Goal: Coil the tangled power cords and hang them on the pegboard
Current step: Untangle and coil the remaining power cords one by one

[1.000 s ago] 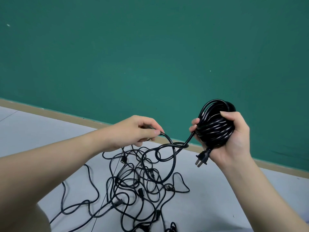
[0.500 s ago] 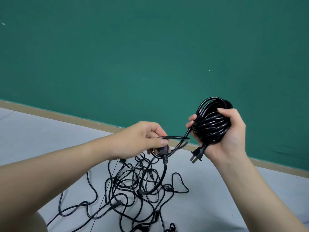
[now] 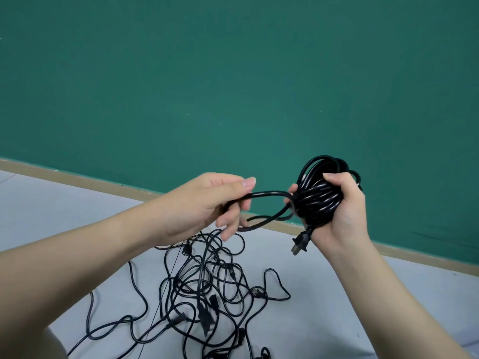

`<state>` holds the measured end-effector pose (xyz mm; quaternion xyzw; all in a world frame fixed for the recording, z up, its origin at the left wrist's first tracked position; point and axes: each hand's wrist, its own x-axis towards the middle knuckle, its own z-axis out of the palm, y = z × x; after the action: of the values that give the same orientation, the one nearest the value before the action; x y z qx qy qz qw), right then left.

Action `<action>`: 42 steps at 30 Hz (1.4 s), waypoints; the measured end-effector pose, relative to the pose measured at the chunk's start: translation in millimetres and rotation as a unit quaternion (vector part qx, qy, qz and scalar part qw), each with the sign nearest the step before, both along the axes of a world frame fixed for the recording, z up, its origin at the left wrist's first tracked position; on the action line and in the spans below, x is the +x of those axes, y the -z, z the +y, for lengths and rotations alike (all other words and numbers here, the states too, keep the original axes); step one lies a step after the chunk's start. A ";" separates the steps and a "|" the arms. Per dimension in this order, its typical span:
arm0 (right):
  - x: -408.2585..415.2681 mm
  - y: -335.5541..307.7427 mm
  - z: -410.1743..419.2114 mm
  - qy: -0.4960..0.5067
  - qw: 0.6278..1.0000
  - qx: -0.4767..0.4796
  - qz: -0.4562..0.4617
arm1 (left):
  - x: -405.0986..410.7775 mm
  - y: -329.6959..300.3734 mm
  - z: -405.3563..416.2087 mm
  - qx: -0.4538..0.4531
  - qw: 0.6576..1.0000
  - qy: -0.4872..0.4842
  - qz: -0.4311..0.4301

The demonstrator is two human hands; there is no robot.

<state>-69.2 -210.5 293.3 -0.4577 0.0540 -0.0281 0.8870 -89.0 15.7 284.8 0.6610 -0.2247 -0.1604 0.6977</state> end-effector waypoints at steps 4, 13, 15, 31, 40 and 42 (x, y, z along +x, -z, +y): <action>1.1 1.9 0.2 -0.017 1.000 0.014 -0.014 | 2.4 4.9 8.3 0.212 0.972 -0.030 -0.099; 9.1 -6.8 -23.9 0.038 0.991 0.132 0.009 | 12.6 -4.2 7.3 -0.012 0.995 -0.071 0.074; 12.3 -6.5 -27.4 0.050 0.988 0.143 0.018 | 14.5 -2.3 8.5 -0.083 0.990 -0.058 0.099; 3.0 0.0 -4.5 -0.020 0.978 0.207 0.026 | 3.5 24.3 16.6 0.391 0.905 -0.027 -0.164; -2.8 -8.7 15.9 0.022 0.999 0.028 -0.018 | 1.7 16.0 -6.0 0.234 0.970 0.053 0.026; 5.2 -2.0 5.5 0.073 0.996 -0.042 0.000 | 6.5 11.7 1.2 0.349 0.929 0.009 -0.121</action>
<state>-64.0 -205.0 295.2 -0.4892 0.0860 -0.0956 0.8626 -82.4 16.8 273.1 0.8751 -0.2429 -0.1541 0.3891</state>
